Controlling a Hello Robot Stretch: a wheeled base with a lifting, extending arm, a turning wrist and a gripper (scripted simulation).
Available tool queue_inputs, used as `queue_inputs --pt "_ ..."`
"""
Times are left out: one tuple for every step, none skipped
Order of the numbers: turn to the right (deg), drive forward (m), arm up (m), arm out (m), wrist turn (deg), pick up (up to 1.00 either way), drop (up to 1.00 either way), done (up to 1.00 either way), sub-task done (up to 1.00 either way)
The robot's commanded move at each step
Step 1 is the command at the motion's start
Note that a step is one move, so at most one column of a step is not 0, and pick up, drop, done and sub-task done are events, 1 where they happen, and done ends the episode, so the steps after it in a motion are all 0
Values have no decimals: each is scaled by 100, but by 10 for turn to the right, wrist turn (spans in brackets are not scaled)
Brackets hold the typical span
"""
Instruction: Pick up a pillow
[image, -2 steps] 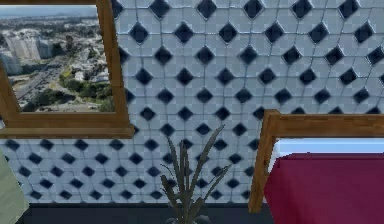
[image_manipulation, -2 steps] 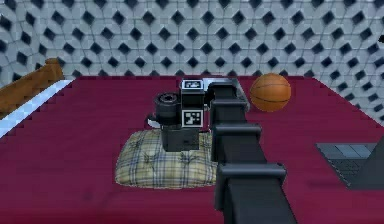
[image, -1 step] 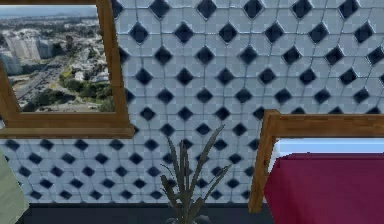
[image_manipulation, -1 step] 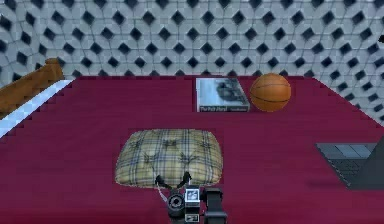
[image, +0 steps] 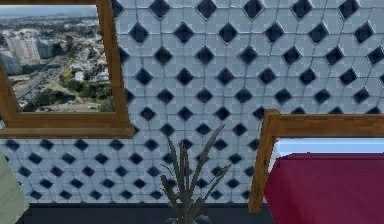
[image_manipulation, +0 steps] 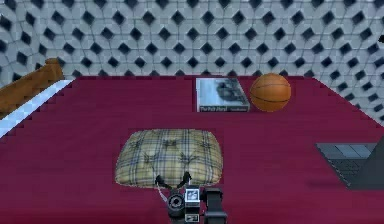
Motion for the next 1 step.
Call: queue_inputs --pt "0 0 10 0 0 0 0 0 0"
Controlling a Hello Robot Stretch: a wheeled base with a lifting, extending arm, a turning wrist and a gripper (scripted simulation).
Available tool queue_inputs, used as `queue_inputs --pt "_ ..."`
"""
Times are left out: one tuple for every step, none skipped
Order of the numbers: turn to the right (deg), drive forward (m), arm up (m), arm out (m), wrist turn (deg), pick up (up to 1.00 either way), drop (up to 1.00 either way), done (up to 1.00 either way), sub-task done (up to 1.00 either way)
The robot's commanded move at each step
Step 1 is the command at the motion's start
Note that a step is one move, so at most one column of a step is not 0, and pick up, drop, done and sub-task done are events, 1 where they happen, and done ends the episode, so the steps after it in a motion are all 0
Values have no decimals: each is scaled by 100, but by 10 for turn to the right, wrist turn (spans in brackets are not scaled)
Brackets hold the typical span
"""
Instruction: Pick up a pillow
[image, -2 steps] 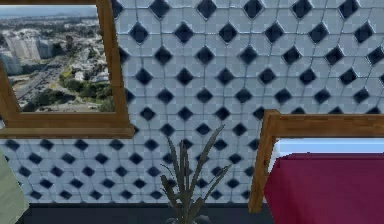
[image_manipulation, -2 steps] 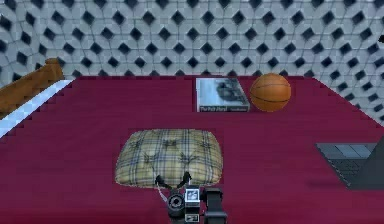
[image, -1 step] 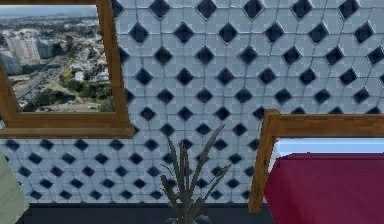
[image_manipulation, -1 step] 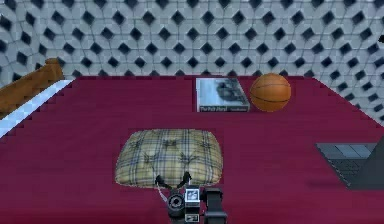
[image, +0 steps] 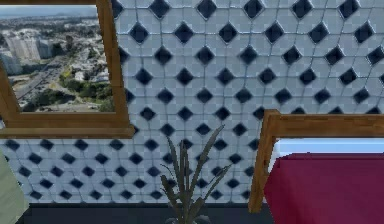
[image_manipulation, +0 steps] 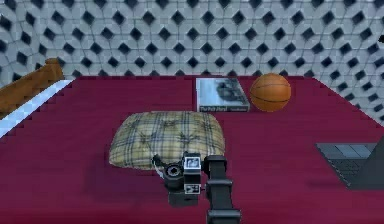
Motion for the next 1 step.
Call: queue_inputs --pt "0 0 0 0 0 0 0 100 0"
